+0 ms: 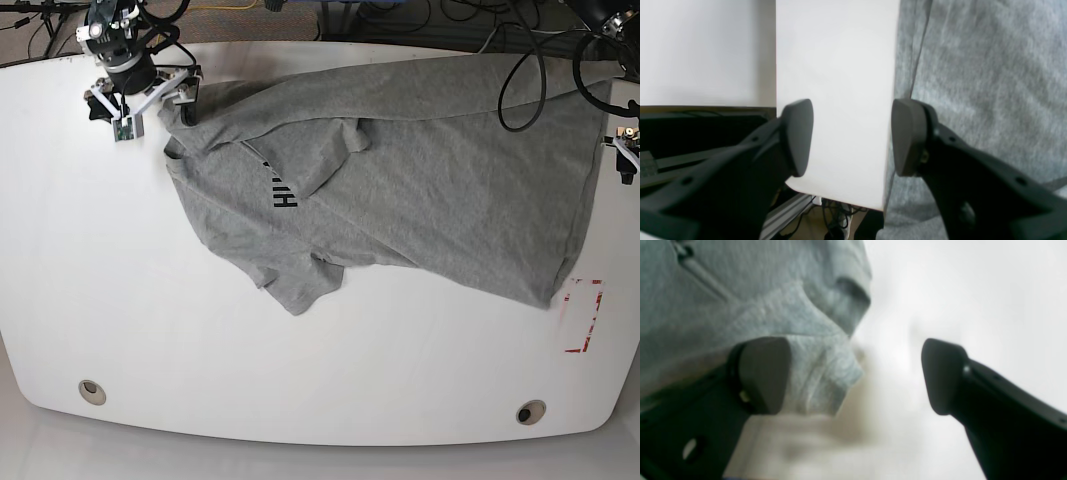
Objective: Fold the T-shirt properly
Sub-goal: 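Open both grippers and release the shirt edge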
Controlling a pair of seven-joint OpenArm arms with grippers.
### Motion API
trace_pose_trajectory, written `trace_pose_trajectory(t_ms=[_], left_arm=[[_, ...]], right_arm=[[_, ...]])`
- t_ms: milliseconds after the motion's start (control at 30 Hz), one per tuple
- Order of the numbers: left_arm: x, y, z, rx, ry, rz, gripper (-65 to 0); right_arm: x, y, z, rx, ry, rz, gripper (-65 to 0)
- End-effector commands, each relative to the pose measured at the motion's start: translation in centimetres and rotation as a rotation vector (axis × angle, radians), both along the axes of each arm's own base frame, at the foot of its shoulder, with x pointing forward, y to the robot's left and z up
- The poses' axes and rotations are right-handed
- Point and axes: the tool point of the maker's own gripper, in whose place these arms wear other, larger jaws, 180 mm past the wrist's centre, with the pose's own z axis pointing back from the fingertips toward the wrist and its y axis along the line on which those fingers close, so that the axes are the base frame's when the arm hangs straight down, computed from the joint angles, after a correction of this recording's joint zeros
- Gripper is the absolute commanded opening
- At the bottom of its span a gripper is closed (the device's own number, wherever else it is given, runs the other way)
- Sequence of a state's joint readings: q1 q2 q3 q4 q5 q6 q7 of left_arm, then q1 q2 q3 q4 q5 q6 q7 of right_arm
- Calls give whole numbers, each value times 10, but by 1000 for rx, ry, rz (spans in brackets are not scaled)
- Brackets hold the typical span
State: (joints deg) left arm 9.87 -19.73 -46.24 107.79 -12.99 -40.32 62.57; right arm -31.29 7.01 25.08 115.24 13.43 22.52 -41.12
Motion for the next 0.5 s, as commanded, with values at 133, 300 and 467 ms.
trace_pose_trajectory(t_ms=[133,300,467], left_arm=[[9,-2,10,21,-26,-29,-311],[14,-10,-7,-16,10,-54,-311],[24,-11,-21,-70,22,-47,-311]], right_arm=[[22,-8,16,-23,-50,12,-51],[52,-10,33,-32,-129,9,-51],[76,-8,42,-10,-180,5,-51]])
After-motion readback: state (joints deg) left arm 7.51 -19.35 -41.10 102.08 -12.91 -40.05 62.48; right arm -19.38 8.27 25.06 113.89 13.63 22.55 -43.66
